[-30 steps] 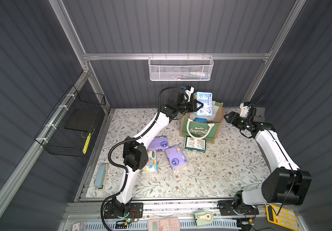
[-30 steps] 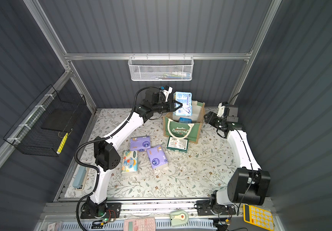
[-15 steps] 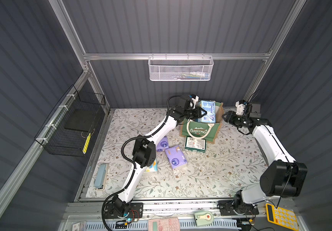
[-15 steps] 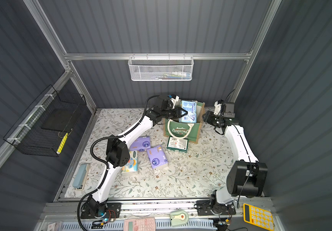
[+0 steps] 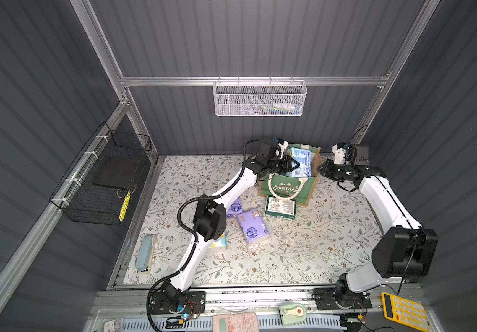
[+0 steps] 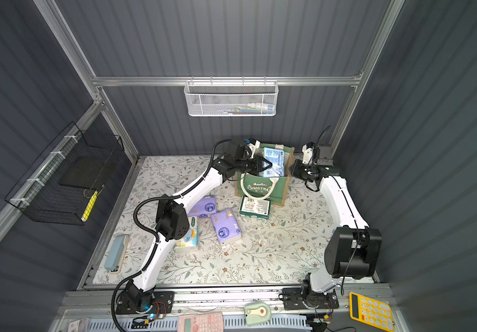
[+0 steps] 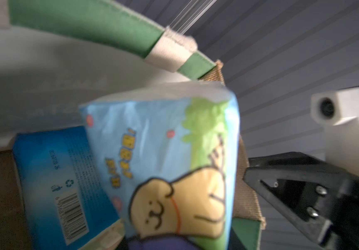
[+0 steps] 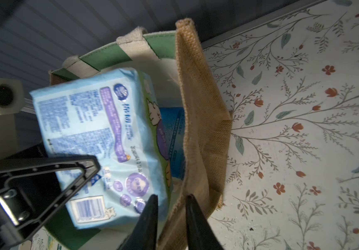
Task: Put tissues into the canvas bag
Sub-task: Place the pack of facial tissues in the canvas bag.
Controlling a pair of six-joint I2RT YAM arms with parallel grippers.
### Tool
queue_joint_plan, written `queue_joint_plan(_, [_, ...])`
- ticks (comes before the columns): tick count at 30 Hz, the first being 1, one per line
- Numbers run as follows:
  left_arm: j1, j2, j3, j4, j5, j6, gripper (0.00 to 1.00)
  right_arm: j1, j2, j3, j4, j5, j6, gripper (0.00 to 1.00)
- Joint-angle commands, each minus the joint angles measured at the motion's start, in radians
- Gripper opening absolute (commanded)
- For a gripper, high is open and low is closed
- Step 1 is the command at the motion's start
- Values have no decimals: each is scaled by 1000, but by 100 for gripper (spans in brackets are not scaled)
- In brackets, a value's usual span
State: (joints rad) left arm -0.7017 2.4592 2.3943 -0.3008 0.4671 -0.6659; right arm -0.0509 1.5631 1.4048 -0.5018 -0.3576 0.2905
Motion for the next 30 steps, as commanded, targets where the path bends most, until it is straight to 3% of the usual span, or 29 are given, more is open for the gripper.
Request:
queue_joint_plan(1, [-7, 25, 31, -44, -14, 31, 40, 6, 8, 22, -29, 3, -14, 20])
queue_joint_plan(13, [-18, 96, 50, -89, -3, 56, 45, 31, -30, -8, -40, -12, -18, 0])
queue_joint_plan(24, [-24, 166, 71, -155, -12, 78, 52, 55, -67, -61, -21, -15, -15, 0])
queue_joint_plan(30, [-24, 178, 65, -159, -34, 86, 60, 64, -96, -99, 5, -30, 4, 0])
